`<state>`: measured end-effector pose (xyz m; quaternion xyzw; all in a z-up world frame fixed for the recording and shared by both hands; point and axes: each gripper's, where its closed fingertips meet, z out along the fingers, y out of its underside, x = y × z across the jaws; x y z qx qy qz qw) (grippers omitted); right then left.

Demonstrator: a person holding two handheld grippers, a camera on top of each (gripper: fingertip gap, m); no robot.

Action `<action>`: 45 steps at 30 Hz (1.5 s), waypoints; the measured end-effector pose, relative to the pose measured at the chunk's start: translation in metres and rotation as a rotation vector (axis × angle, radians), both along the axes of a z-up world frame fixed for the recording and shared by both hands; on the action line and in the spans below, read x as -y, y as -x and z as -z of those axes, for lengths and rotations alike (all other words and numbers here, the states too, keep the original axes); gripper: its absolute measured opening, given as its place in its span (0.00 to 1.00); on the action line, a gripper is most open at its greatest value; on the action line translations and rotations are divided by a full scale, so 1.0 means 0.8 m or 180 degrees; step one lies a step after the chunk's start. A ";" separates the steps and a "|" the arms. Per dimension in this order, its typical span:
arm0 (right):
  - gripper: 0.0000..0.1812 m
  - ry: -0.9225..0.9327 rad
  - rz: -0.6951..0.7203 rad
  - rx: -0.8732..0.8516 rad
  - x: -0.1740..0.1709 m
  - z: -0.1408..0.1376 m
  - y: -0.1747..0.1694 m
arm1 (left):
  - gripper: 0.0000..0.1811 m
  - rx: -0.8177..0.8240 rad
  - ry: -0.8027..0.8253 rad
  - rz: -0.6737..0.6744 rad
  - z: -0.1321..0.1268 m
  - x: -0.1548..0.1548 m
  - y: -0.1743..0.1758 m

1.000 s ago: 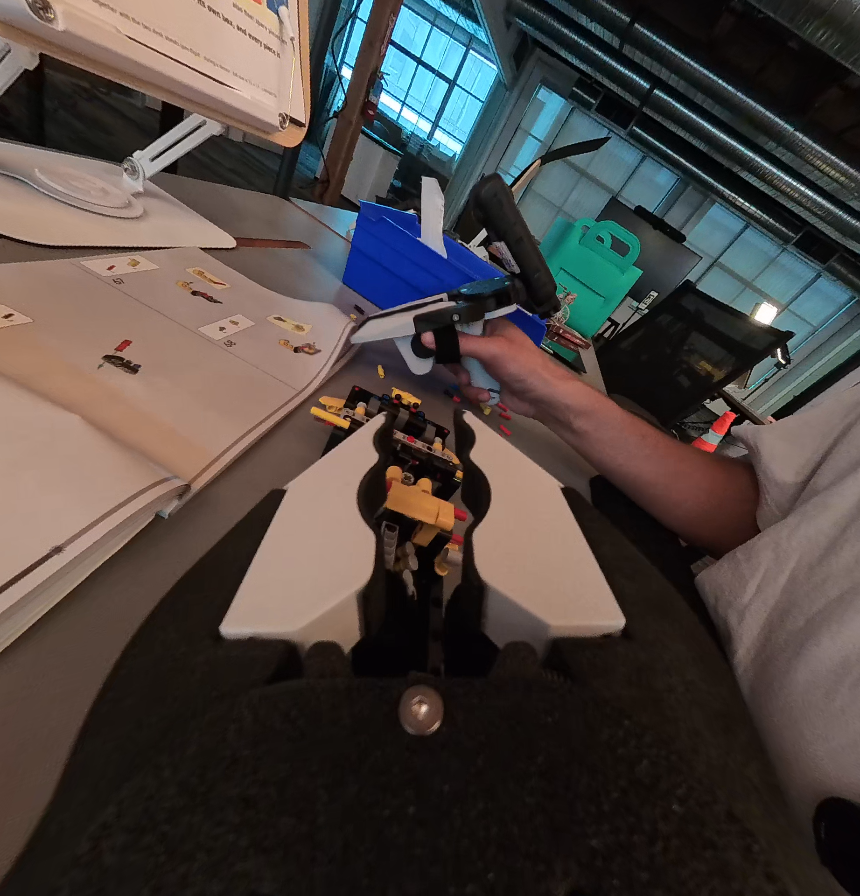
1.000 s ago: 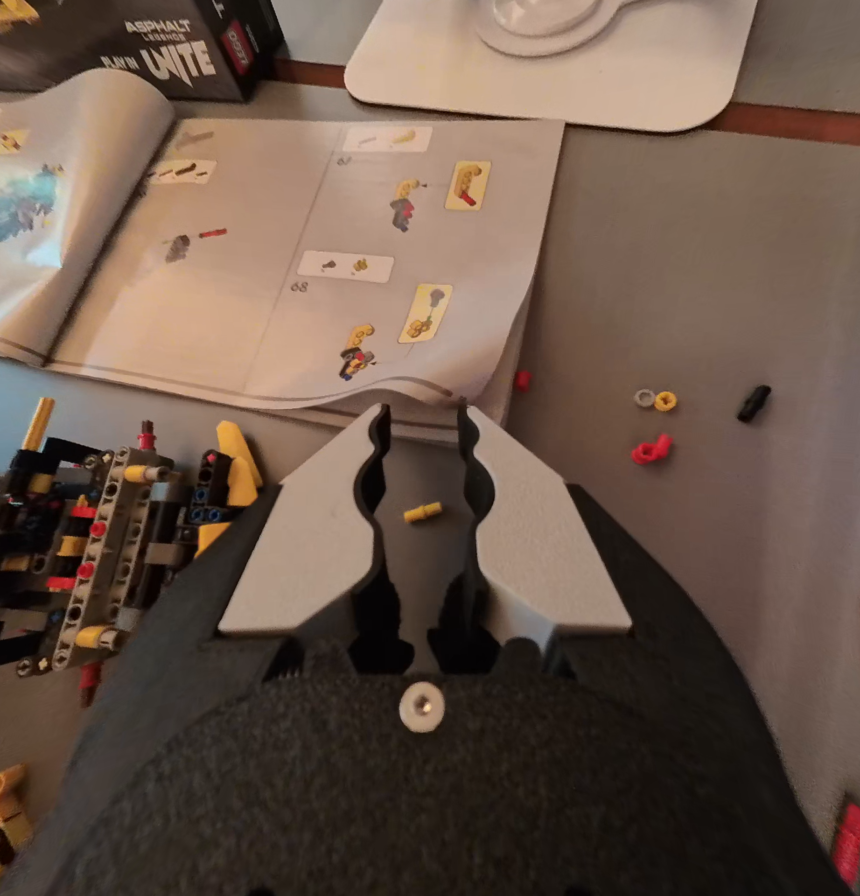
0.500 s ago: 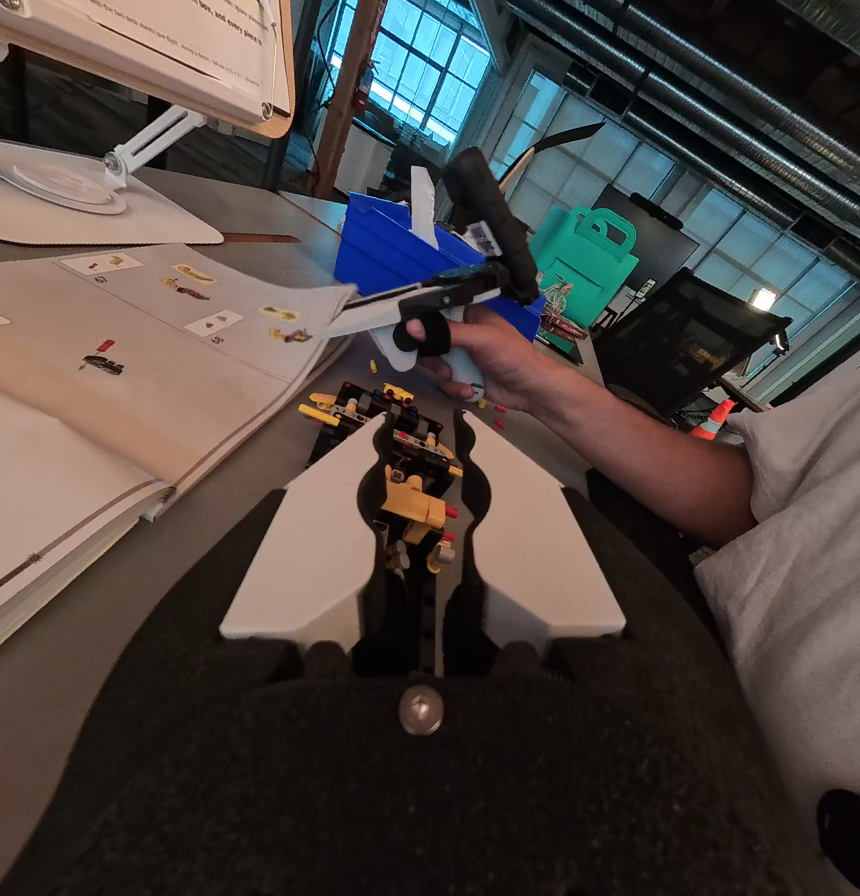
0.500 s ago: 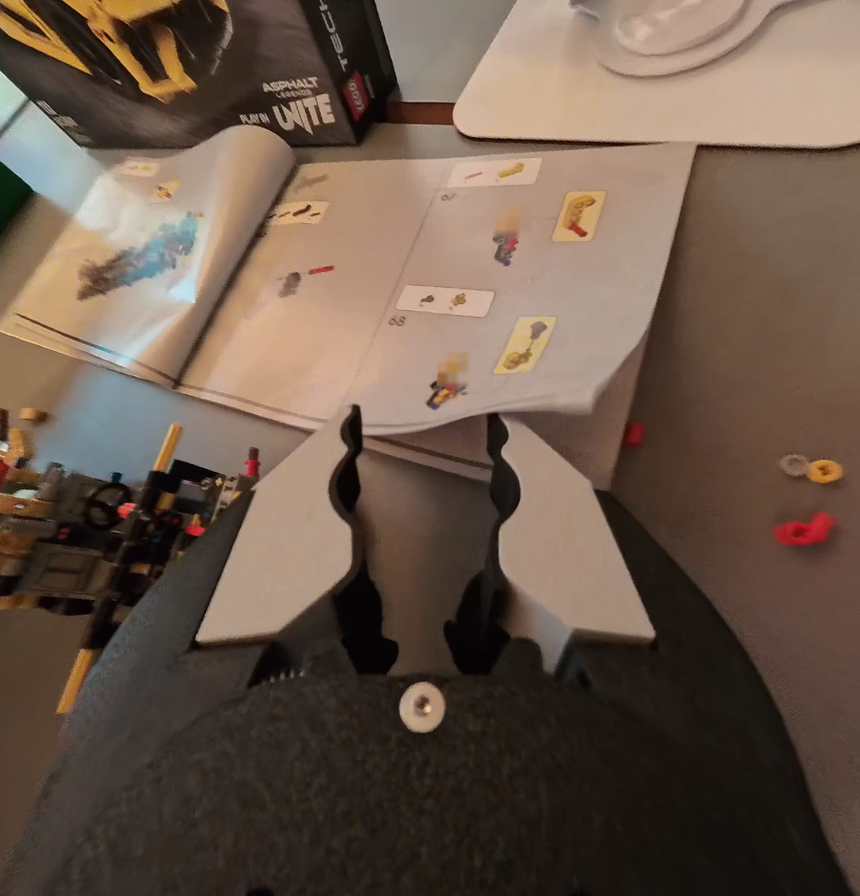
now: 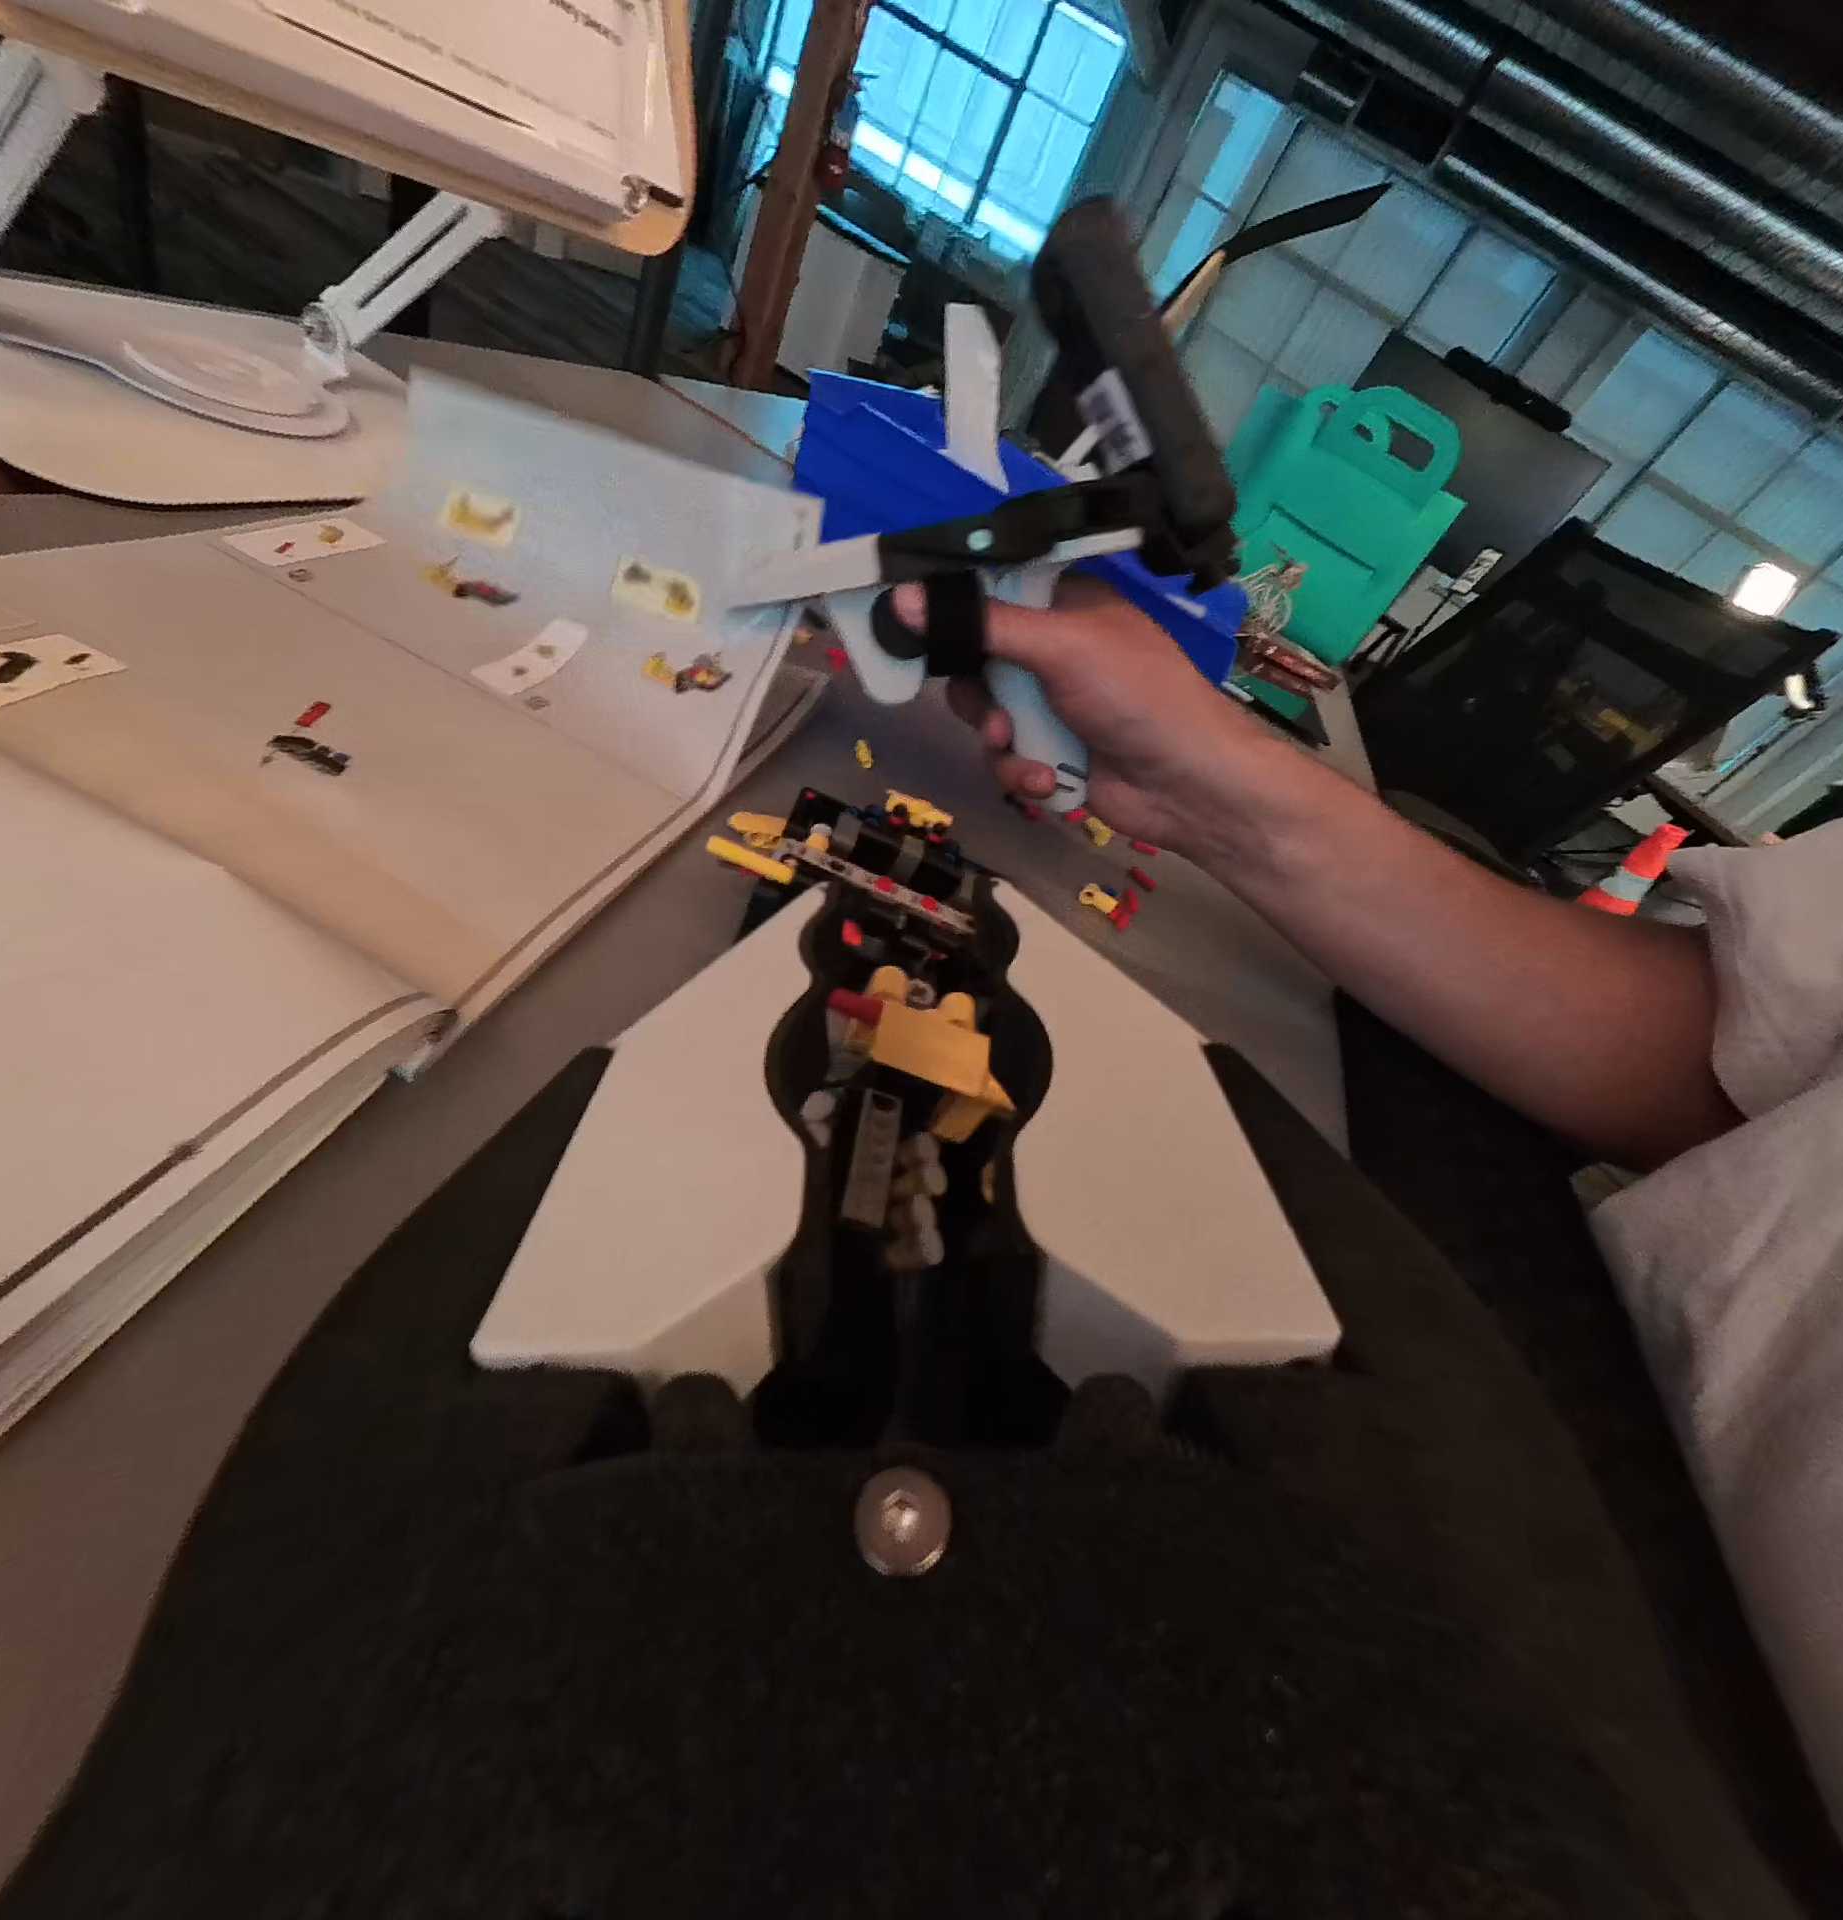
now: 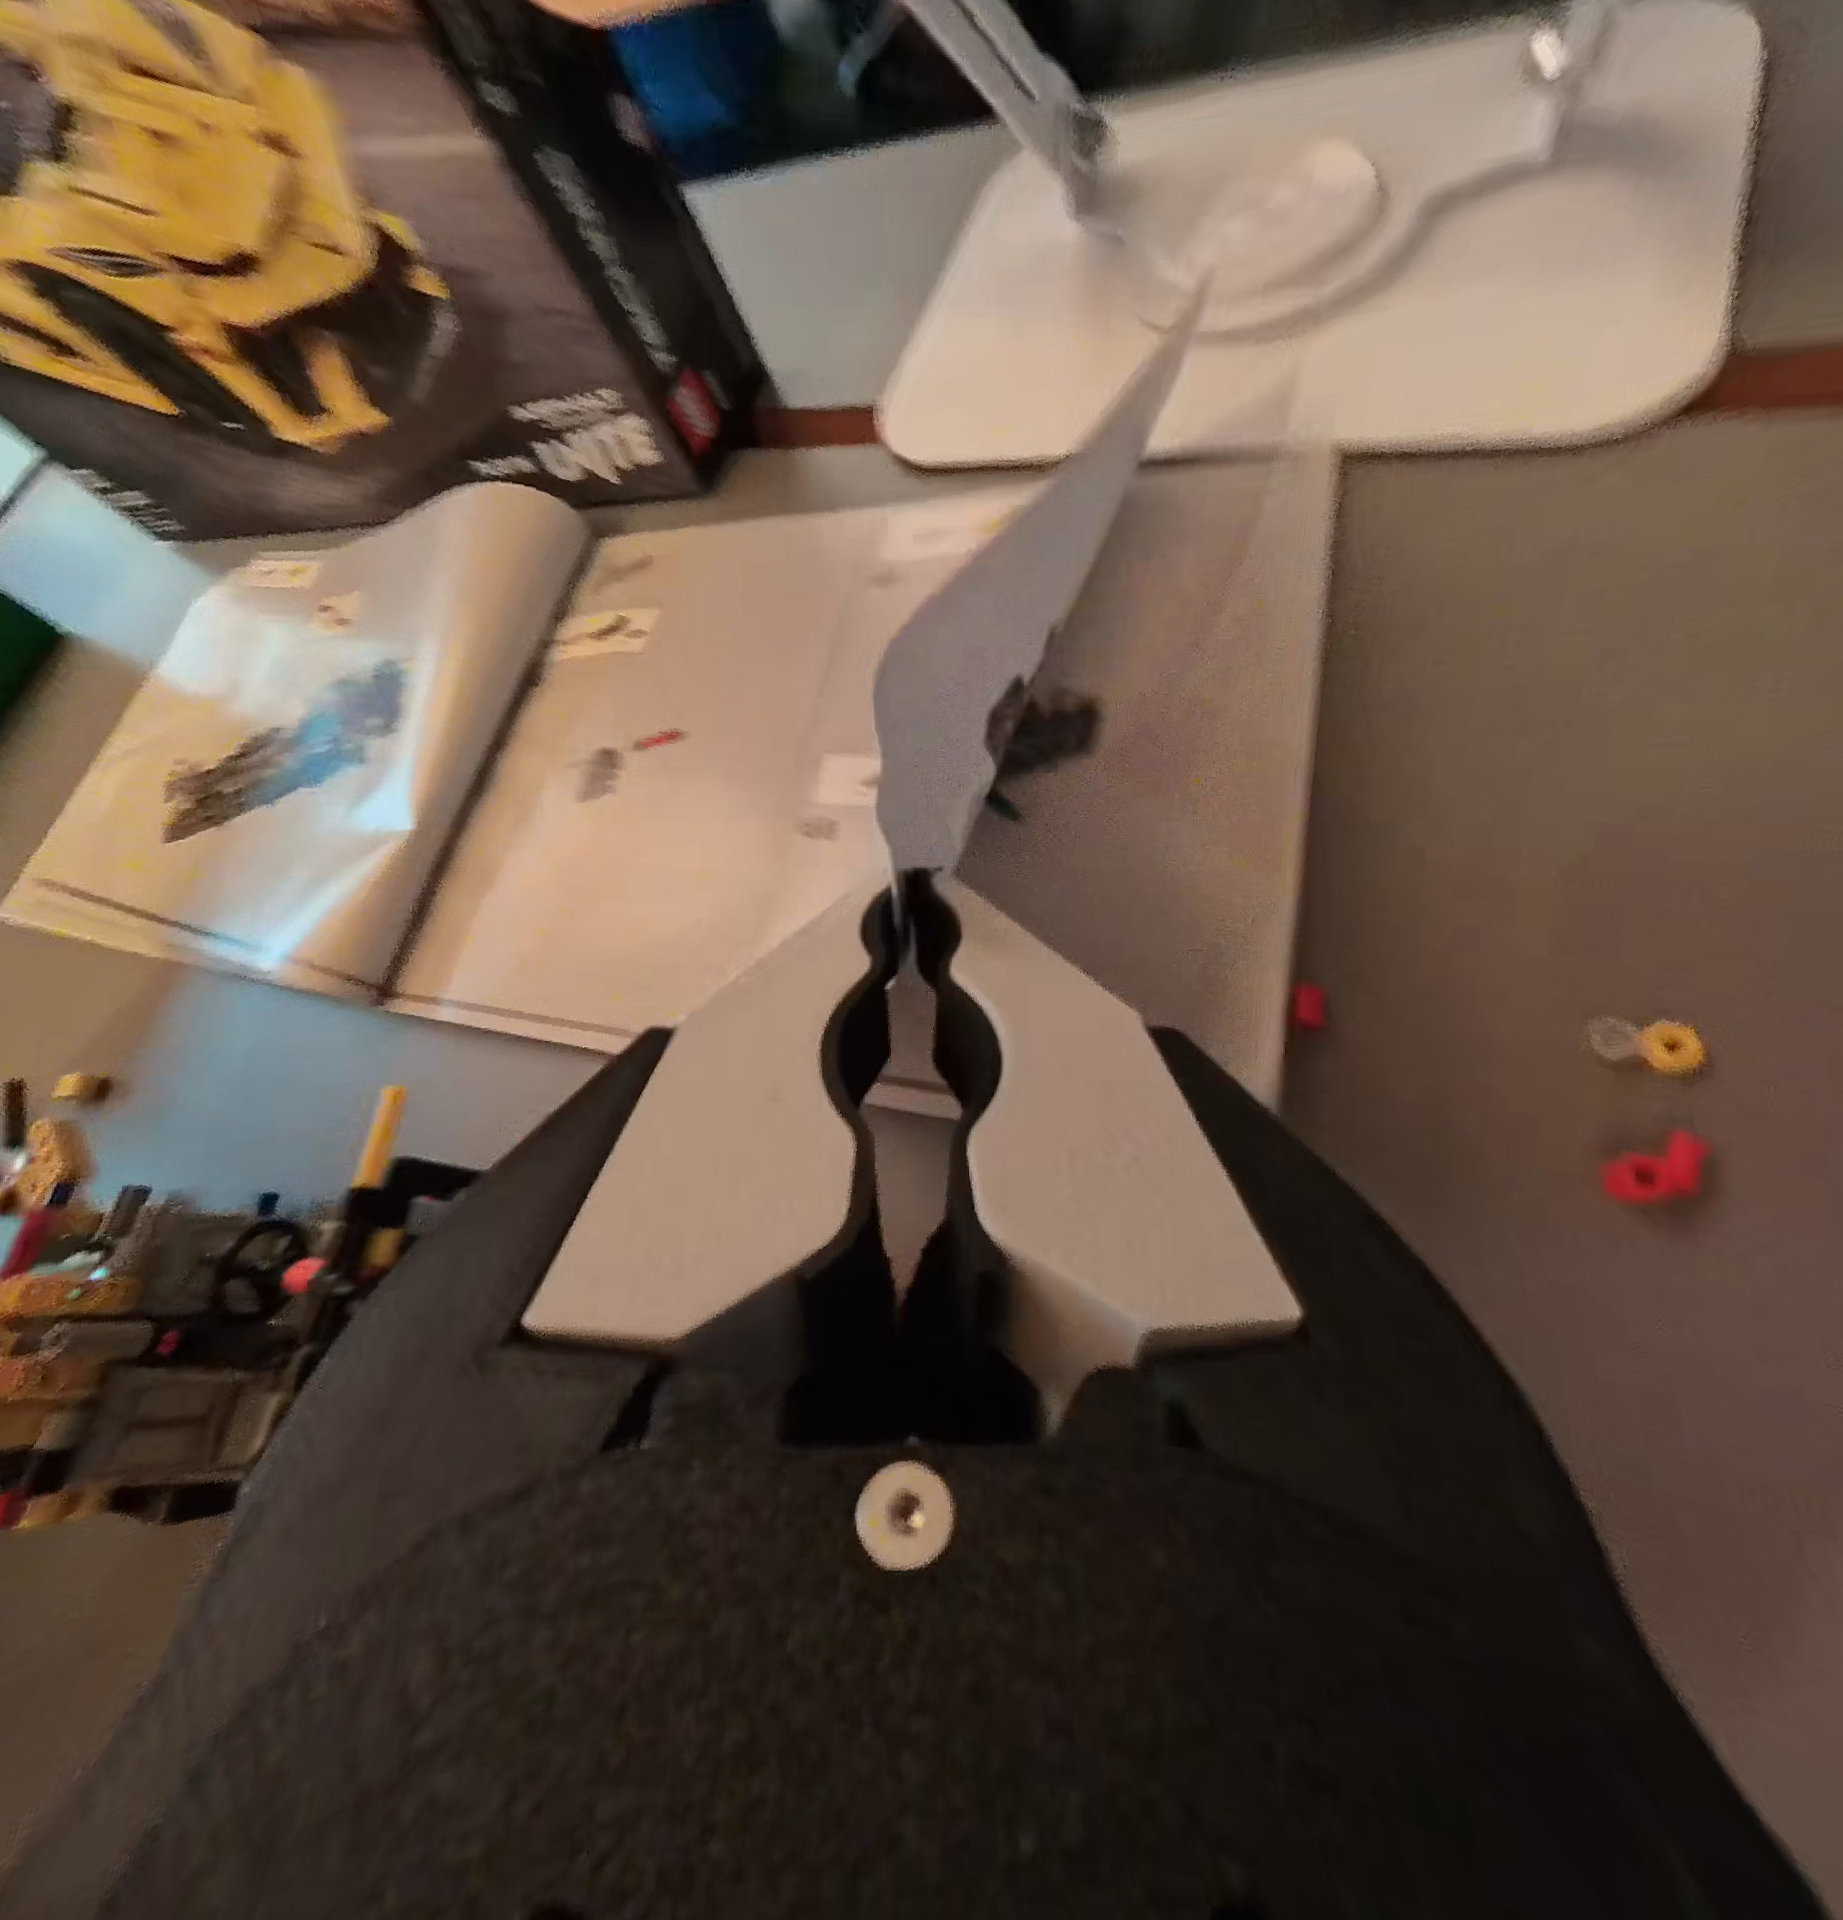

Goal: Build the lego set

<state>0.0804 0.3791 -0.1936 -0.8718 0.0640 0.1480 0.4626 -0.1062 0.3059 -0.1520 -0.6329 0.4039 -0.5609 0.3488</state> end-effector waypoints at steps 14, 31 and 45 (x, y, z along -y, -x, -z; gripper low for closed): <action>0.00 -0.1046 -0.1748 0.3763 -0.011 -0.075 0.208 | 0.18 0.0258 0.1700 -0.0655 -0.033 -0.127 0.070; 0.18 -0.1316 -0.1972 0.4050 0.002 -0.054 0.289 | 0.00 -0.0338 0.1875 -0.0339 -0.001 -0.137 0.100; 0.00 -0.0161 -0.2786 0.1064 -0.047 -0.002 0.237 | 0.00 -0.2305 0.0903 -0.0624 0.064 -0.215 0.251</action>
